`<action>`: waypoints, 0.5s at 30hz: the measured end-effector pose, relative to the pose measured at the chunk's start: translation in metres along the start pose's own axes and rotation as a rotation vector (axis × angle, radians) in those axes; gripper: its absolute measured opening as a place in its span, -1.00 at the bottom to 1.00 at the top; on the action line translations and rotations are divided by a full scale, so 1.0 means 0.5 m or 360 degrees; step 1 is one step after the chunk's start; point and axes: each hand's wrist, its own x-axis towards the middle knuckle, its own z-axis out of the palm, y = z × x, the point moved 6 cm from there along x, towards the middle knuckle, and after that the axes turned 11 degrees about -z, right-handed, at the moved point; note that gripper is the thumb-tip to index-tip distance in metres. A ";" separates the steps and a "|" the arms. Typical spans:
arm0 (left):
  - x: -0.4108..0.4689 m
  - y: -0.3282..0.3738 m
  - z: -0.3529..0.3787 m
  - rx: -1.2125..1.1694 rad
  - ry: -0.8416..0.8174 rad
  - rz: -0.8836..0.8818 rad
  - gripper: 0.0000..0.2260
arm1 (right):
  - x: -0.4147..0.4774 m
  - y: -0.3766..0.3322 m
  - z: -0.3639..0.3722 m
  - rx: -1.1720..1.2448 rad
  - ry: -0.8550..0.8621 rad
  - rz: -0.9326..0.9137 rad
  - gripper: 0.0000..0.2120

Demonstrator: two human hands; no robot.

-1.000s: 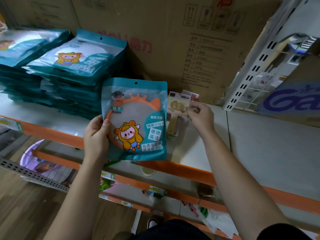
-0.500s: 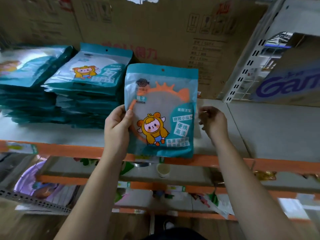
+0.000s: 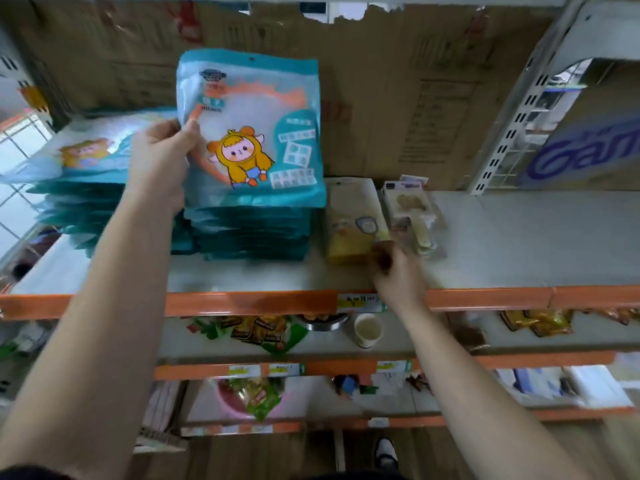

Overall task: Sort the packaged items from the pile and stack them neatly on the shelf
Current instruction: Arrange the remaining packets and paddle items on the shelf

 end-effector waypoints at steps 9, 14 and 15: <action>0.158 0.016 -0.032 0.0577 0.0156 -0.0222 -0.77 | -0.027 -0.028 0.007 -0.0335 0.0218 -0.0301 -0.65; 0.176 -0.007 -0.021 0.0827 0.0051 -0.0325 -0.56 | -0.030 -0.034 0.009 -0.0413 0.0286 -0.0367 -0.62; 0.174 -0.010 -0.020 0.0841 0.0055 -0.0309 -0.56 | -0.030 -0.031 0.011 -0.0444 0.0288 -0.0363 -0.62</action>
